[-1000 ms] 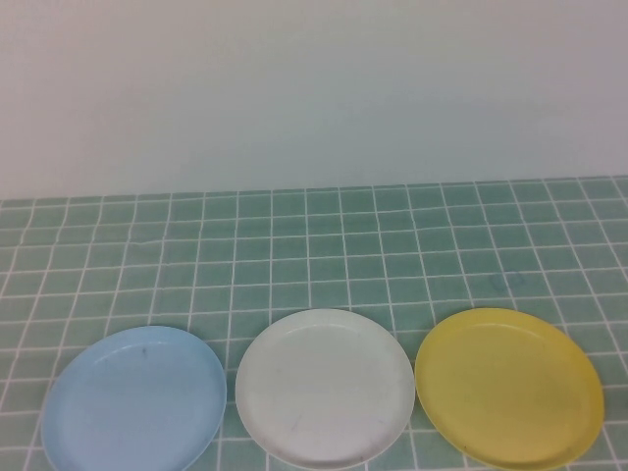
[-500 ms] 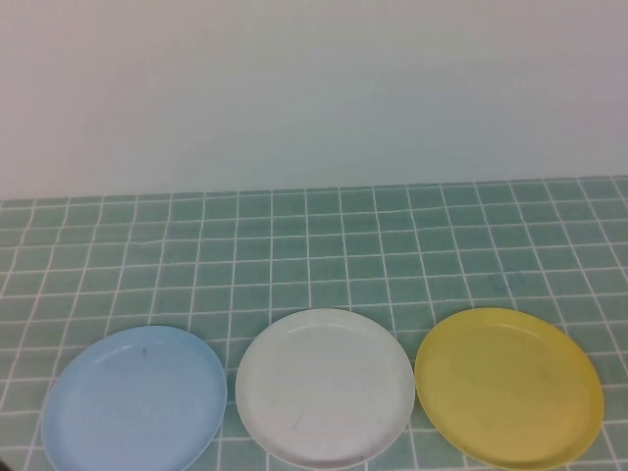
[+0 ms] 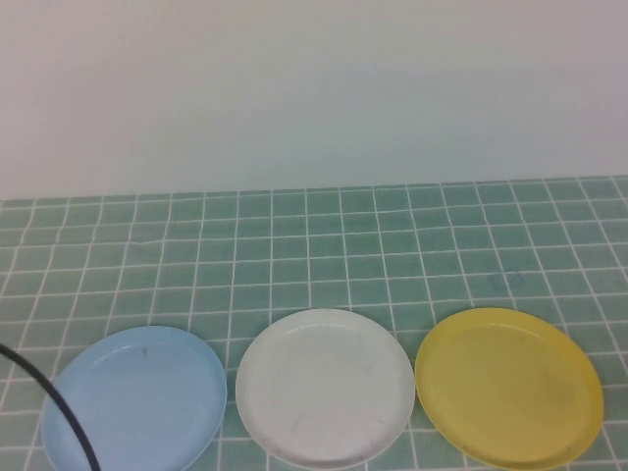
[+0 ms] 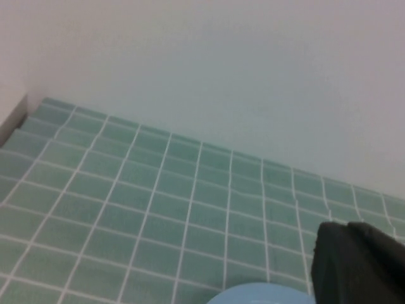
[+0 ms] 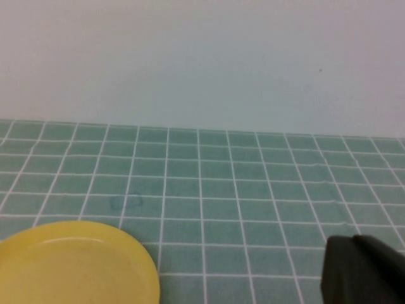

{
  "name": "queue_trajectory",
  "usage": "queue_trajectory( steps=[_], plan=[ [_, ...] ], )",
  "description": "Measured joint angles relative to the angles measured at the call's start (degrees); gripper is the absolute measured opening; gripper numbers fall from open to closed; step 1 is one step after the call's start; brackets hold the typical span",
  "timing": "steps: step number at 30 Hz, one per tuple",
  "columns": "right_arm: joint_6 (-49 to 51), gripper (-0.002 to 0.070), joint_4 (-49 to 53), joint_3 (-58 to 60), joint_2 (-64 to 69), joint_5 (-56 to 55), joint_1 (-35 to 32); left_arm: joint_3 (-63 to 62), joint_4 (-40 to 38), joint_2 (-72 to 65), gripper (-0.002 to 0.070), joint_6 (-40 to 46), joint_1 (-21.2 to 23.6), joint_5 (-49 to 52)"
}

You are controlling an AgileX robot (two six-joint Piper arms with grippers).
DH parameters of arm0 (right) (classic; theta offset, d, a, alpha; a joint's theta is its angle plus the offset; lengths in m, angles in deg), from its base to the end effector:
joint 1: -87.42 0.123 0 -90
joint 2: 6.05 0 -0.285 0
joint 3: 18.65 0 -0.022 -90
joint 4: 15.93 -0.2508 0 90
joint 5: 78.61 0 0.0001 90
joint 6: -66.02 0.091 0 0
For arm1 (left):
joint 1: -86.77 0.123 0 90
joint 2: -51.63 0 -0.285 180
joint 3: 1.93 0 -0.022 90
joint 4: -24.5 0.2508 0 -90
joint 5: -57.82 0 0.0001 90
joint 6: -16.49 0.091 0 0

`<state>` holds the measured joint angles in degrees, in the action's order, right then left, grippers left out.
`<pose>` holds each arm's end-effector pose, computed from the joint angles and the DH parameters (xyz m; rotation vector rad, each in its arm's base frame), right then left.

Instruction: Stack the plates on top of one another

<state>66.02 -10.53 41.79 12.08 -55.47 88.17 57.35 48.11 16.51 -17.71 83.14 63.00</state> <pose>0.0597 -0.0026 0.2645 -0.0618 1.7732 -0.0860 0.1084 -0.0035 0.2751 -0.1331 1.7276 -0.1527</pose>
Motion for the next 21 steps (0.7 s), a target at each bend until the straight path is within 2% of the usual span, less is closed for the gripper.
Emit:
queue_trajectory(
  steps=[13,21],
  plan=[
    [0.0,-0.0002,0.0,1.2,0.0,-1.8,0.0,0.0,3.4,-7.9,0.0000,-0.2,0.0,-6.2],
    [0.0,-0.0002,0.0,2.3,0.1,-4.3,0.0,-0.1,3.4,-9.7,0.0000,-4.6,0.0,-1.5]
  ],
)
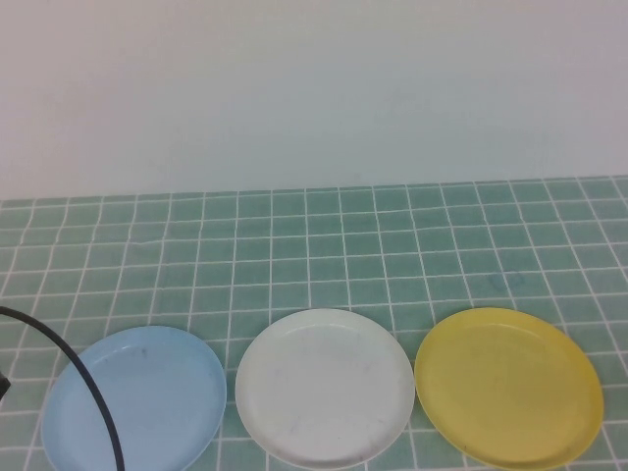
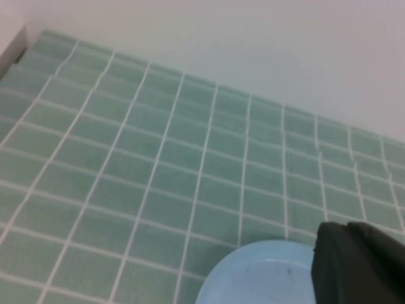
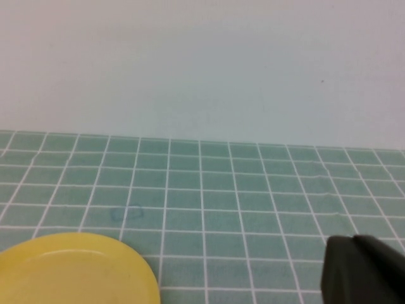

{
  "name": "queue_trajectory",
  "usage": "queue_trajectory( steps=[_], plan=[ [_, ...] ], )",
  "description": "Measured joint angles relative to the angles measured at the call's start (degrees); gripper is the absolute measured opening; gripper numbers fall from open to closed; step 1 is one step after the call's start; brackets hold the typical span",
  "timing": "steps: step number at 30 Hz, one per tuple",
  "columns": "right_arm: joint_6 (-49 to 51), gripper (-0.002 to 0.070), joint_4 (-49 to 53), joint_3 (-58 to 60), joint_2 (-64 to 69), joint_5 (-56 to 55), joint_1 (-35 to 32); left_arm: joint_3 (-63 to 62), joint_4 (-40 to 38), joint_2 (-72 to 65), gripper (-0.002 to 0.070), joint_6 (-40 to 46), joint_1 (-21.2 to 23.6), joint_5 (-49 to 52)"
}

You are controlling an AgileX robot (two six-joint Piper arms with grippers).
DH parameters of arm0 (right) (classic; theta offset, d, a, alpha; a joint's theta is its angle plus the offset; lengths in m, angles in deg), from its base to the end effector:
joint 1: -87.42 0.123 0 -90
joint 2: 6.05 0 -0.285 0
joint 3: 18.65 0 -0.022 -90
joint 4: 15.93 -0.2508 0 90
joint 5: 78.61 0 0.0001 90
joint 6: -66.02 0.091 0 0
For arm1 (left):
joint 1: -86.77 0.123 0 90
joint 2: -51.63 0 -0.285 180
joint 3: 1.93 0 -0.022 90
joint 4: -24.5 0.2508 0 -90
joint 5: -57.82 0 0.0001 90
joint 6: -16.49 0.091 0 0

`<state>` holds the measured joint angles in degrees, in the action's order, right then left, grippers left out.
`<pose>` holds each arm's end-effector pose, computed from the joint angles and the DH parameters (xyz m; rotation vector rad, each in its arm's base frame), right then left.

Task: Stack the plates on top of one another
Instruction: Pick up the blue plate

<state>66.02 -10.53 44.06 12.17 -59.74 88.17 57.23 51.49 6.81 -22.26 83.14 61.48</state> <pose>0.0632 -0.0020 0.2579 -0.0667 1.7398 -0.0823 0.1333 -0.0058 0.2576 -0.1536 1.8683 -0.1586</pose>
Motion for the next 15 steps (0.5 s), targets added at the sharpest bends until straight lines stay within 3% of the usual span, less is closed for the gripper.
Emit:
queue_trajectory(
  steps=[4,15],
  plan=[
    [0.0,-0.0002,0.0,0.0,0.0,-0.2,0.0,-0.2,0.0,0.0,0.0000,-0.1,0.0,1.5],
    [0.0,-0.0002,0.0,0.0,0.0,-0.5,0.0,-9.6,-0.5,0.0,0.0000,0.1,0.0,20.4]
  ],
)
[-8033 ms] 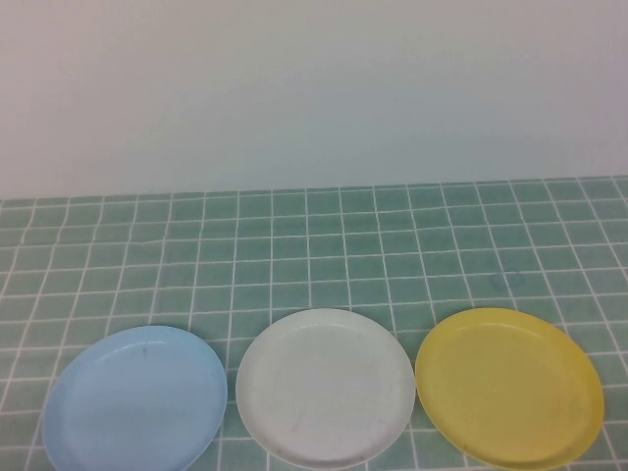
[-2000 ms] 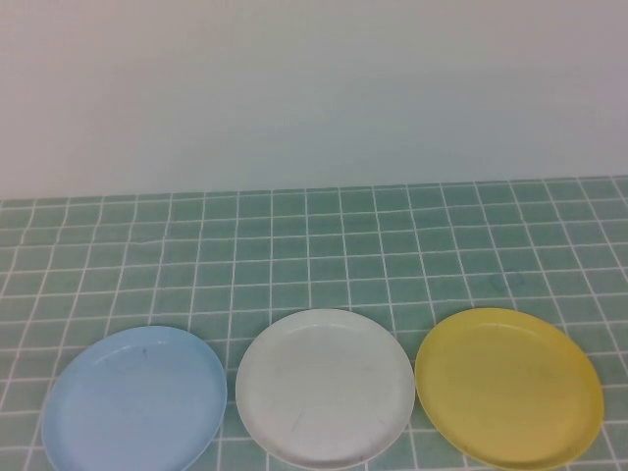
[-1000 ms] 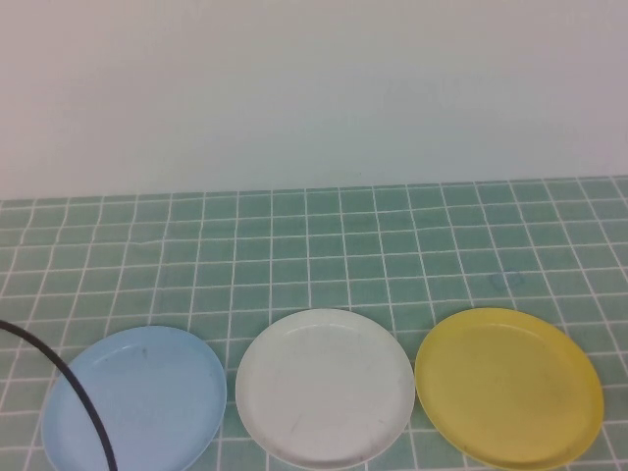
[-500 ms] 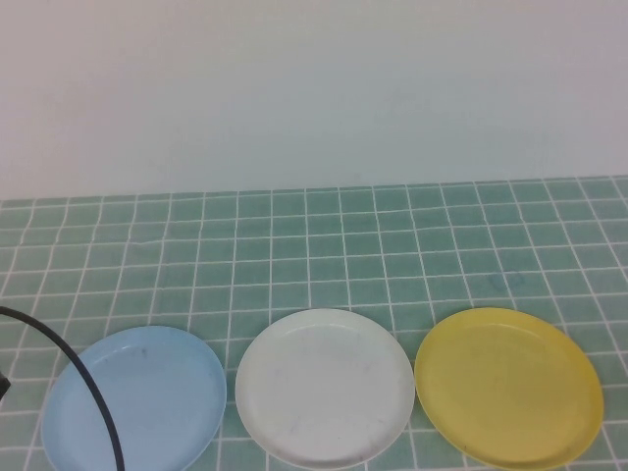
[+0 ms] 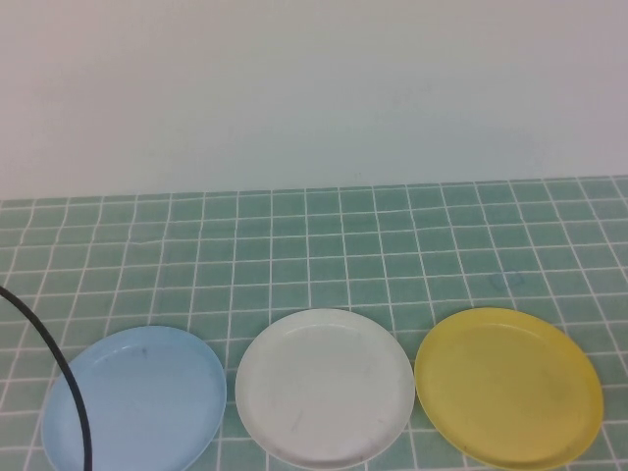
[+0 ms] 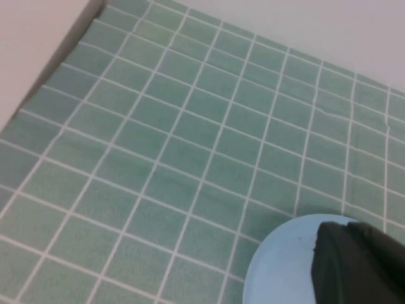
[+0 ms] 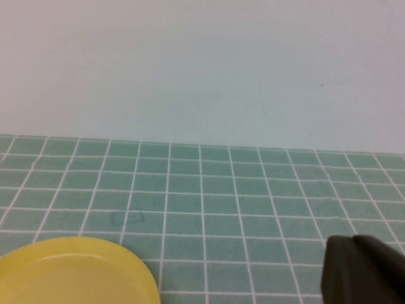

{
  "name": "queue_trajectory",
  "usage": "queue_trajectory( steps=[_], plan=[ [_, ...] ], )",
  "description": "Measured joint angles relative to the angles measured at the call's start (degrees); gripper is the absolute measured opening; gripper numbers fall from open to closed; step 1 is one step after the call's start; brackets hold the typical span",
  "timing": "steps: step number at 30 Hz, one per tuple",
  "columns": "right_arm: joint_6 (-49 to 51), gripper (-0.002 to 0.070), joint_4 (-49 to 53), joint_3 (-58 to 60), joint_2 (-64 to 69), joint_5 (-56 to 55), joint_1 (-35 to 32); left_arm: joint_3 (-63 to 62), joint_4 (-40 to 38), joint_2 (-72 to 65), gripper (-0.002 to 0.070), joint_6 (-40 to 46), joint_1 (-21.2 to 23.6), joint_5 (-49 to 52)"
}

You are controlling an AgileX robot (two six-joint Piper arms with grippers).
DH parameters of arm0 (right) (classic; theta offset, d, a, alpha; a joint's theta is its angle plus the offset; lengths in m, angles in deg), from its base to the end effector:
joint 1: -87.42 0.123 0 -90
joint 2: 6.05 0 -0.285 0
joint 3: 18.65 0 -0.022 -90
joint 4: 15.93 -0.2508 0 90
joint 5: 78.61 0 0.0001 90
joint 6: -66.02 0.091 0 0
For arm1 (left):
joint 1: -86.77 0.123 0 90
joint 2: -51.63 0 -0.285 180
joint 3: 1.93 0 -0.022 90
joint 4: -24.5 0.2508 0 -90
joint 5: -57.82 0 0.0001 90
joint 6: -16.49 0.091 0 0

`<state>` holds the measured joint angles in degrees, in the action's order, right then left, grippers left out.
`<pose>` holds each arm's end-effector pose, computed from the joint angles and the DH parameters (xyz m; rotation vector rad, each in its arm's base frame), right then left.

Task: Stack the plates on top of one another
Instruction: Pick up the blue plate

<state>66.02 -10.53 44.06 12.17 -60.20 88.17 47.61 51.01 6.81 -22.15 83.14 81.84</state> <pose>0.0633 -0.0019 0.2586 -0.0669 1.7318 -0.0820 0.1307 0.0083 0.2873 -0.2993 1.9959 -0.0118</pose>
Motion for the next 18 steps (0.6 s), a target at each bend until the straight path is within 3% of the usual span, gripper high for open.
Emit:
queue_trajectory(
  steps=[5,12,18],
  plan=[
    [0.0,-0.0002,0.0,0.0,0.0,-0.1,0.0,-0.1,-3.5,-1.1,0.0000,1.1,0.0,1.7],
    [0.0,-0.0002,-0.1,0.0,0.0,-0.1,0.0,-0.1,-19.9,-7.0,0.0000,20.2,0.0,2.1],
    [0.0,-0.0002,-0.1,0.0,0.0,-0.1,0.0,-0.1,-26.0,-13.0,0.0000,23.3,0.0,2.4]
  ],
)
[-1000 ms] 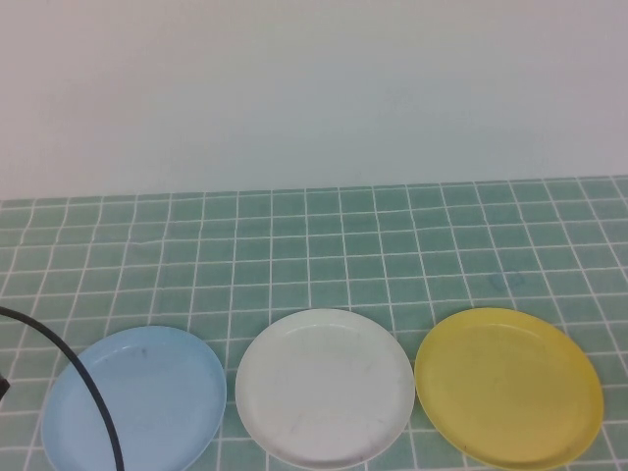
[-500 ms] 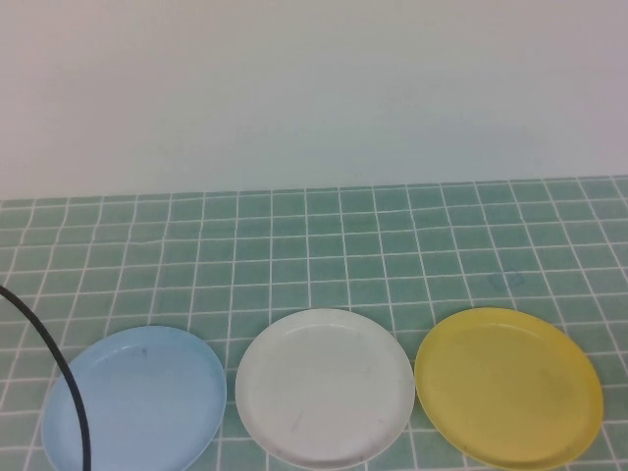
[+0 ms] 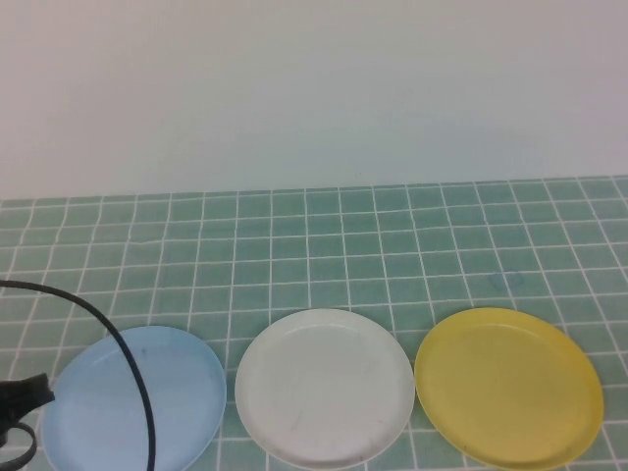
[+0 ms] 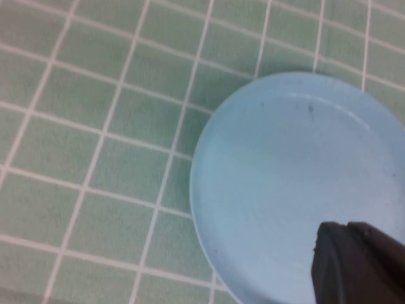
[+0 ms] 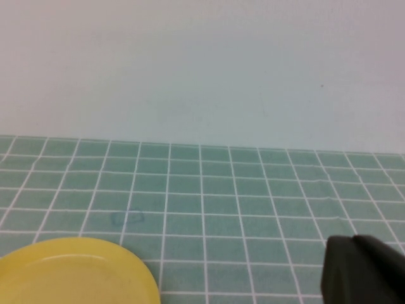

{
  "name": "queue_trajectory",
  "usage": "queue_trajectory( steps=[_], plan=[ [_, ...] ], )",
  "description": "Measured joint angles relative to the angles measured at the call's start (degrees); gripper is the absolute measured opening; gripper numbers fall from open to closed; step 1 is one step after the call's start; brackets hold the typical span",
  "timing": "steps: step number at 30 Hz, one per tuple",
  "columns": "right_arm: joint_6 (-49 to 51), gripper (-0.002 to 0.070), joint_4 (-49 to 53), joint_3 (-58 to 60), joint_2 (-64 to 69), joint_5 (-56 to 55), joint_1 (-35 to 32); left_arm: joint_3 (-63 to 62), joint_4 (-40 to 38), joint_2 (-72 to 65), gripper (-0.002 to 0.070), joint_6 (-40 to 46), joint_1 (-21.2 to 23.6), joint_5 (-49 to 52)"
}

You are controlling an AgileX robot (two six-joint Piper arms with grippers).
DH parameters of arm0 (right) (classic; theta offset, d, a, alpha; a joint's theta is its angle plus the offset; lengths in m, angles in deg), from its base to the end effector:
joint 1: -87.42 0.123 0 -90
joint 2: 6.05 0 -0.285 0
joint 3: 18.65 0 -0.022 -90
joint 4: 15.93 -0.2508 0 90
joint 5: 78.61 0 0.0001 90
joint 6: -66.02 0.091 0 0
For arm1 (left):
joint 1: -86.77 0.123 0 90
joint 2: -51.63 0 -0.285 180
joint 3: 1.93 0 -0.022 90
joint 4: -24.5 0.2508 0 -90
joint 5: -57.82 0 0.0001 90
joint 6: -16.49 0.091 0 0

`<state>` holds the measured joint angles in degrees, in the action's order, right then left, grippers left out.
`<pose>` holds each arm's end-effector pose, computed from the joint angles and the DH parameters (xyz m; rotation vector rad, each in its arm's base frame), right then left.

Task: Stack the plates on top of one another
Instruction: Pick up the blue plate

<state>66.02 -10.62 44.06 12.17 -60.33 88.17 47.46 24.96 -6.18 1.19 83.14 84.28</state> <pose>0.0633 -0.0018 0.2588 -0.0661 1.7296 -0.0803 0.1597 -0.0098 0.2481 -0.2311 2.3267 -0.1569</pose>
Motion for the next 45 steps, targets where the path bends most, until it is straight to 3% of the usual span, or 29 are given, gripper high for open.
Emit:
queue_trajectory(
  steps=[5,10,14,18,20,29,36,40,45],
  plan=[
    [0.0,-0.0002,0.0,0.0,0.0,0.0,0.0,-2.9,-1.1,-4.5,0.0000,1.7,0.0,1.4],
    [0.0,-0.0002,0.0,0.0,0.0,0.0,0.0,-12.2,-1.1,-10.6,0.0023,3.5,0.0,10.3],
    [0.0,-0.0002,0.0,0.0,0.0,0.0,0.0,-18.8,-1.5,-15.8,0.0155,4.4,0.0,14.5],
    [0.0,-0.0002,0.0,0.0,0.0,0.0,0.0,-23.5,-2.6,-22.1,0.0341,4.6,0.0,18.1],
    [0.0,-0.0002,0.0,0.0,0.0,0.0,0.0,-25.3,-1.8,-25.3,0.0368,4.5,0.0,20.6],
    [0.0,-0.0002,-0.1,0.0,0.0,0.0,0.0,-26.2,7.3,-37.0,0.0365,0.7,0.1,22.8],
    [0.0,-0.0002,-0.1,0.0,0.0,0.0,0.0,-26.2,8.2,-40.0,0.0291,0.5,0.2,20.2],
    [0.0,-0.0002,-0.1,0.0,0.0,0.0,0.0,-26.2,8.3,-41.2,0.0244,-1.0,2.5,18.8],
    [0.0,-0.0002,-0.1,0.0,0.0,0.0,0.0,-26.2,2.9,-42.0,0.0210,3.1,5.1,18.1]
  ],
)
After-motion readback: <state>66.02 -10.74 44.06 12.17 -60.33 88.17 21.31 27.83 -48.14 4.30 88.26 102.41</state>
